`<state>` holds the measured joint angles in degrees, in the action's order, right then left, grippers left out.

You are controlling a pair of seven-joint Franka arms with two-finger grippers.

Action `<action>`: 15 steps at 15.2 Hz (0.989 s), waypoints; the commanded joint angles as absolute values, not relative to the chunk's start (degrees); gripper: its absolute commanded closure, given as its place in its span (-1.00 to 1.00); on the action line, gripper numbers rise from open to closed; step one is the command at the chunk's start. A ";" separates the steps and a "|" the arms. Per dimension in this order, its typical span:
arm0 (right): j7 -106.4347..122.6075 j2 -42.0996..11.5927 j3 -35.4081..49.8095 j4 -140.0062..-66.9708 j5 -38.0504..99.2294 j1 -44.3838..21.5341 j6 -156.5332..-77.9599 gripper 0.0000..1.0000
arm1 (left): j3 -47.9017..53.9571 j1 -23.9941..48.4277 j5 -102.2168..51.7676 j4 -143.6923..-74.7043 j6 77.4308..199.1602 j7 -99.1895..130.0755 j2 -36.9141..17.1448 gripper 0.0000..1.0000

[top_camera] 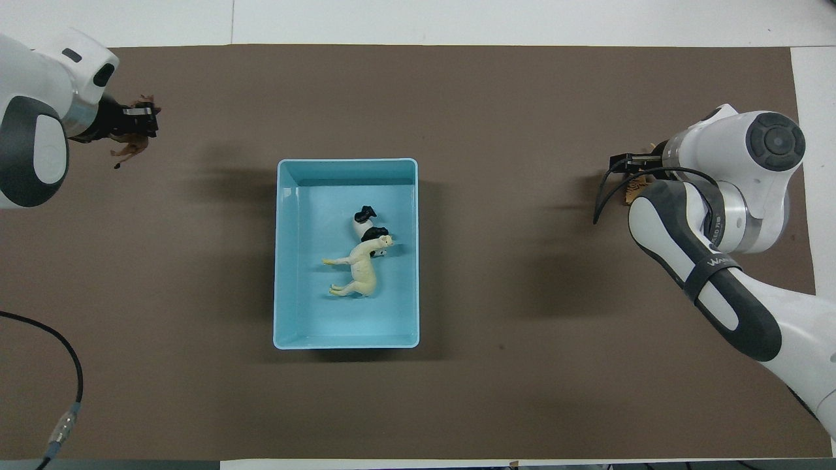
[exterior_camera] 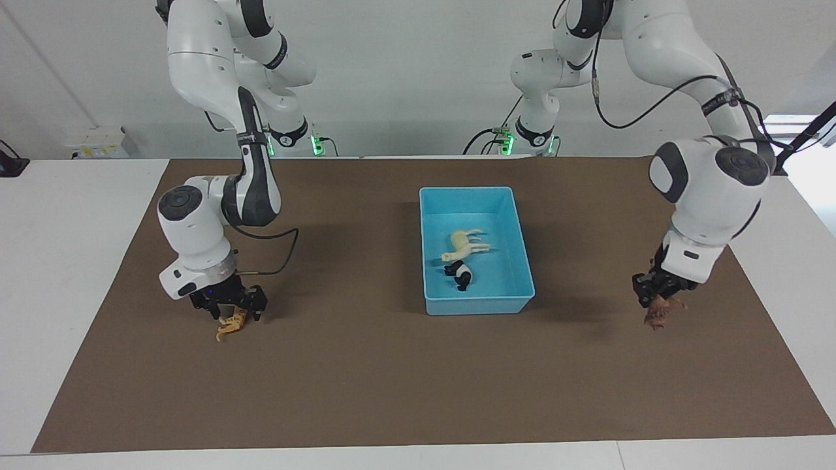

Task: Put all toys into storage box
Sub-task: 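Carry the brown horse into the box with the left gripper and release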

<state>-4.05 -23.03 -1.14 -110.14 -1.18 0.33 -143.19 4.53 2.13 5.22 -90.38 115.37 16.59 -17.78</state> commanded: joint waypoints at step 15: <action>-21.40 -24.95 -0.17 -81.69 -1.58 -13.68 -107.27 1.00 | 2.72 23.49 5.36 -106.88 110.07 46.53 -1.33 -1.00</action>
